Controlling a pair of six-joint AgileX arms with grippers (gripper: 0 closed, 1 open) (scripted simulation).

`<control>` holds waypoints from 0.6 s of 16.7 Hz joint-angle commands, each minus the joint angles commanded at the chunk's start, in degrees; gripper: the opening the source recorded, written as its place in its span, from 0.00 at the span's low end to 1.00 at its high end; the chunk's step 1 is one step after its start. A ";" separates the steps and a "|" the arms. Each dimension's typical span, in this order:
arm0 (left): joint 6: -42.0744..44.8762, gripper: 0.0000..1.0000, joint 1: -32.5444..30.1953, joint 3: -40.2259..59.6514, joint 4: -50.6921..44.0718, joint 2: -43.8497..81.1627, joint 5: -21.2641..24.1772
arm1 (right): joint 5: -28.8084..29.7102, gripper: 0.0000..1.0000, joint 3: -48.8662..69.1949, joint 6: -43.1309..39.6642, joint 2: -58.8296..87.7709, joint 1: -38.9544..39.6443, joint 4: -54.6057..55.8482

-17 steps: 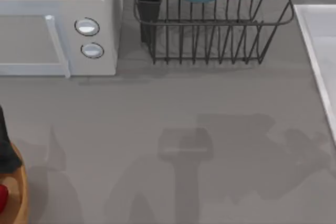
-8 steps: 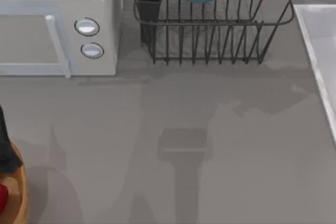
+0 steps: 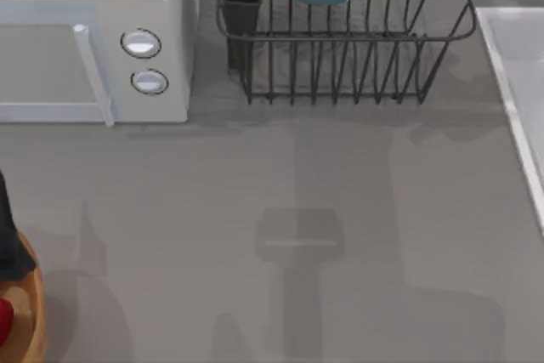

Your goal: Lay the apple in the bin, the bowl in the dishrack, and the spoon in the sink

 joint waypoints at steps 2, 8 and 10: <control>0.00 1.00 0.00 0.00 0.00 0.00 0.00 | 0.02 0.00 2.87 0.18 2.07 -0.01 -0.69; 0.00 1.00 0.00 0.00 0.00 0.00 0.00 | 0.00 0.00 3.34 0.29 2.48 0.33 -0.74; 0.00 1.00 0.00 0.00 0.00 0.00 0.00 | 0.00 0.00 2.41 0.32 2.08 0.31 0.03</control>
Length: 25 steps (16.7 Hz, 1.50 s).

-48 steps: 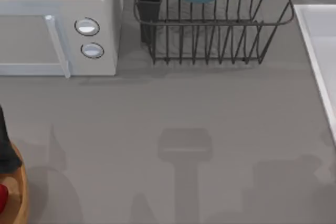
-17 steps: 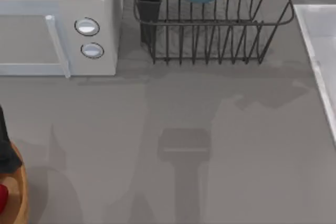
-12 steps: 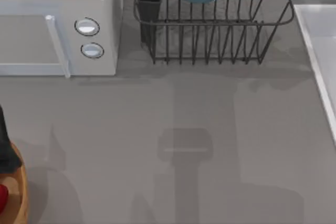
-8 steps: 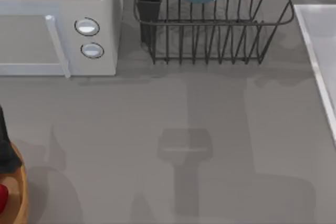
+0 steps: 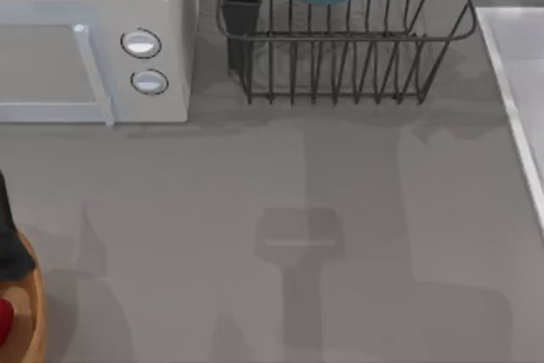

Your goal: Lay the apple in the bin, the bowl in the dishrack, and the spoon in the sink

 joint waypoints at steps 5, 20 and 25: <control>0.00 1.00 0.00 0.00 0.00 0.00 0.00 | -0.09 0.00 -12.28 -0.07 -3.87 0.01 8.09; 0.00 1.00 0.00 0.00 0.00 0.00 0.00 | -0.04 0.38 -25.48 -0.07 -7.87 -0.25 17.26; 0.00 1.00 0.00 0.00 0.00 0.00 0.00 | -0.04 0.75 -25.48 -0.07 -7.87 -0.25 17.26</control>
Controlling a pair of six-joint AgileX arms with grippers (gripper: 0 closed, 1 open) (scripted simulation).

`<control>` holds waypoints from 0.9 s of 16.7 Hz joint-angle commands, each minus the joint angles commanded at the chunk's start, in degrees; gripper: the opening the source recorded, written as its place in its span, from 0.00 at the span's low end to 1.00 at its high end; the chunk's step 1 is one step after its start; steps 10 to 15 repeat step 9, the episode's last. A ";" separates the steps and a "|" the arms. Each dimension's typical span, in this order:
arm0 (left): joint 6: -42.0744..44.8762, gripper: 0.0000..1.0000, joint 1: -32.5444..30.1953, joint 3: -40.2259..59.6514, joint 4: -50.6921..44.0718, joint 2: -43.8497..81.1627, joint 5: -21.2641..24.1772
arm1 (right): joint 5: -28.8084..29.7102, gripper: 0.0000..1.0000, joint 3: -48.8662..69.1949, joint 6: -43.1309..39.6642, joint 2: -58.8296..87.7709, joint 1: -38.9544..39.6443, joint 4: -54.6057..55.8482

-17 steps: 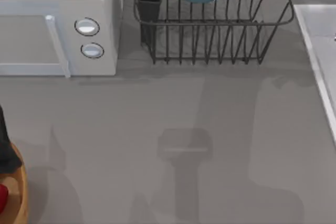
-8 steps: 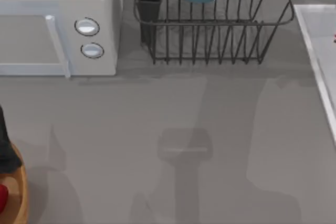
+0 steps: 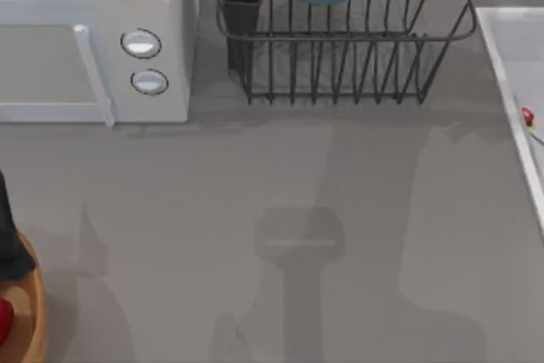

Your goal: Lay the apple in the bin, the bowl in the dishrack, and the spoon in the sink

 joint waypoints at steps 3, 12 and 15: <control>0.00 1.00 0.00 0.00 0.00 0.00 0.00 | 0.00 0.98 0.00 0.00 0.00 0.00 0.00; 0.00 1.00 0.00 0.00 0.00 0.00 0.00 | 0.00 1.00 0.00 0.00 0.00 0.00 0.00; 0.00 1.00 0.00 0.00 0.00 0.00 0.00 | 0.00 1.00 0.00 0.00 0.00 0.00 0.00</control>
